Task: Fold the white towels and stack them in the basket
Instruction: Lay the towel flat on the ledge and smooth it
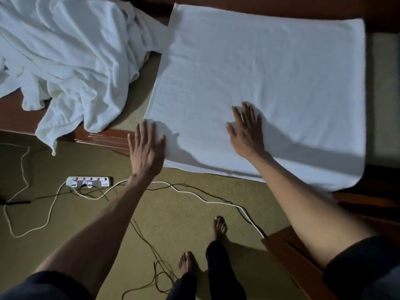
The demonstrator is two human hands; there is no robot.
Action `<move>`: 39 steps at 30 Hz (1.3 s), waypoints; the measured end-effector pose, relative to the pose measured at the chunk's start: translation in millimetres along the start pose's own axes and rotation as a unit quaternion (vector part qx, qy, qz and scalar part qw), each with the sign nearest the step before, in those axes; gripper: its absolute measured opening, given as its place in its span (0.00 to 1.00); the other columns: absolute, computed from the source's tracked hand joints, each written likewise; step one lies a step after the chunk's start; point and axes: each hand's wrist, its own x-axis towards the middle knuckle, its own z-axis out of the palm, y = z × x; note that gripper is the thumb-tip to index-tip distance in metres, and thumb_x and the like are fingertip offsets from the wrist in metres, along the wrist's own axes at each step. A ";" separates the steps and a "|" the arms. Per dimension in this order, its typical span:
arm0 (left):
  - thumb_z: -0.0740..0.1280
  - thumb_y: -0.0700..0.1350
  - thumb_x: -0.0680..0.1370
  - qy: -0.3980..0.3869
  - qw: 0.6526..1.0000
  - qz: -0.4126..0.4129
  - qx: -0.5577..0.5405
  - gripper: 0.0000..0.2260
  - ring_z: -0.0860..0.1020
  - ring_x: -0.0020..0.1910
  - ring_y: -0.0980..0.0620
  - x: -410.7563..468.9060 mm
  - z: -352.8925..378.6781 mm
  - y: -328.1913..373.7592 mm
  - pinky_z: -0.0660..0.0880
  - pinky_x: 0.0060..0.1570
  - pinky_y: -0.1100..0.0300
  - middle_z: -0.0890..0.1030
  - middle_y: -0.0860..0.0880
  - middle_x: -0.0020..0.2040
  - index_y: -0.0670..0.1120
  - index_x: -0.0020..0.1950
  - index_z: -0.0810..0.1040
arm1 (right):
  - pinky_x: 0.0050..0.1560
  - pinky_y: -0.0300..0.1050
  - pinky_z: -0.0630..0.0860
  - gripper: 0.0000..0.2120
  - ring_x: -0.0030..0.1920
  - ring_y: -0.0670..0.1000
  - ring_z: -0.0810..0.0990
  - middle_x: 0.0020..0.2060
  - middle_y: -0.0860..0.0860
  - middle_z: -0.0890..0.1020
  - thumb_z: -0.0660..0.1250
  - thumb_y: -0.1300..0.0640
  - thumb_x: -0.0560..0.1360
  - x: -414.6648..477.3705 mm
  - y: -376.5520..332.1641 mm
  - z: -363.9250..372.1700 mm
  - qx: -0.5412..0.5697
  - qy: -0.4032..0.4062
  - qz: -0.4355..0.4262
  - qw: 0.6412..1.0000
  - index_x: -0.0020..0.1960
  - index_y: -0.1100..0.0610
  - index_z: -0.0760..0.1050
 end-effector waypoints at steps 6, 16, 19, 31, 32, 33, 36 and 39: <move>0.53 0.56 0.86 0.025 0.982 0.103 -0.158 0.25 0.54 0.82 0.46 2.1 16.4 134.9 0.51 0.80 0.48 0.59 0.45 0.83 0.47 0.81 0.64 | 0.73 0.64 0.64 0.20 0.75 0.57 0.69 0.74 0.59 0.71 0.58 0.52 0.84 -76.1 49.1 -12.7 -0.006 0.154 0.041 0.987 0.71 0.58 0.74; 0.51 0.57 0.87 -0.111 0.917 0.364 -0.121 0.26 0.50 0.83 0.45 2.6 80.0 330.7 0.49 0.80 0.44 0.52 0.46 0.84 0.51 0.84 0.56 | 0.76 0.64 0.59 0.23 0.79 0.59 0.62 0.78 0.58 0.64 0.55 0.47 0.86 -166.6 174.4 -53.8 -0.069 0.189 0.236 0.951 0.78 0.55 0.66; 0.47 0.62 0.86 -0.104 0.904 0.415 -0.011 0.28 0.44 0.83 0.47 6.9 101.2 335.8 0.45 0.80 0.41 0.45 0.48 0.85 0.56 0.84 0.47 | 0.75 0.64 0.59 0.25 0.79 0.60 0.61 0.79 0.58 0.64 0.57 0.46 0.86 -178.1 195.0 -54.6 -0.093 0.200 0.251 0.943 0.79 0.55 0.64; 0.64 0.49 0.84 -0.139 0.887 0.265 -0.351 0.12 0.83 0.49 0.50 -23.7 42.4 308.8 0.80 0.49 0.55 0.85 0.49 0.54 0.47 0.64 0.80 | 0.64 0.49 0.67 0.22 0.67 0.62 0.75 0.69 0.62 0.75 0.53 0.48 0.86 -188.6 163.9 -34.2 0.361 0.253 0.655 0.614 0.69 0.62 0.73; 0.64 0.47 0.84 -0.145 0.881 0.221 -0.393 0.09 0.82 0.40 0.51 -37.1 31.7 298.3 0.78 0.41 0.58 0.85 0.50 0.46 0.47 0.60 0.81 | 0.66 0.51 0.68 0.24 0.65 0.61 0.76 0.70 0.63 0.75 0.51 0.45 0.86 -185.7 158.0 -27.2 0.426 0.221 0.664 0.574 0.68 0.61 0.73; 0.65 0.47 0.84 -0.152 0.875 0.178 -0.423 0.08 0.80 0.34 0.51 -49.9 24.0 286.5 0.75 0.36 0.58 0.84 0.49 0.40 0.46 0.57 0.81 | 0.68 0.53 0.69 0.28 0.65 0.61 0.77 0.70 0.64 0.74 0.49 0.41 0.85 -182.3 152.5 -20.6 0.494 0.196 0.663 0.527 0.67 0.62 0.73; 0.65 0.45 0.84 -0.137 0.873 0.050 -0.466 0.10 0.74 0.28 0.49 -78.5 25.8 237.0 0.69 0.32 0.57 0.81 0.45 0.33 0.43 0.47 0.83 | 0.73 0.55 0.67 0.35 0.71 0.62 0.73 0.70 0.66 0.73 0.45 0.38 0.85 -170.4 139.1 -10.3 0.628 0.130 0.633 0.434 0.73 0.68 0.67; 0.63 0.48 0.85 -0.034 0.864 -0.082 -0.496 0.18 0.71 0.26 0.50 -97.6 48.3 181.3 0.66 0.28 0.59 0.76 0.45 0.27 0.40 0.41 0.82 | 0.60 0.49 0.74 0.35 0.47 0.56 0.80 0.48 0.58 0.80 0.46 0.33 0.83 -156.8 139.7 1.6 0.655 0.115 0.639 0.386 0.54 0.62 0.75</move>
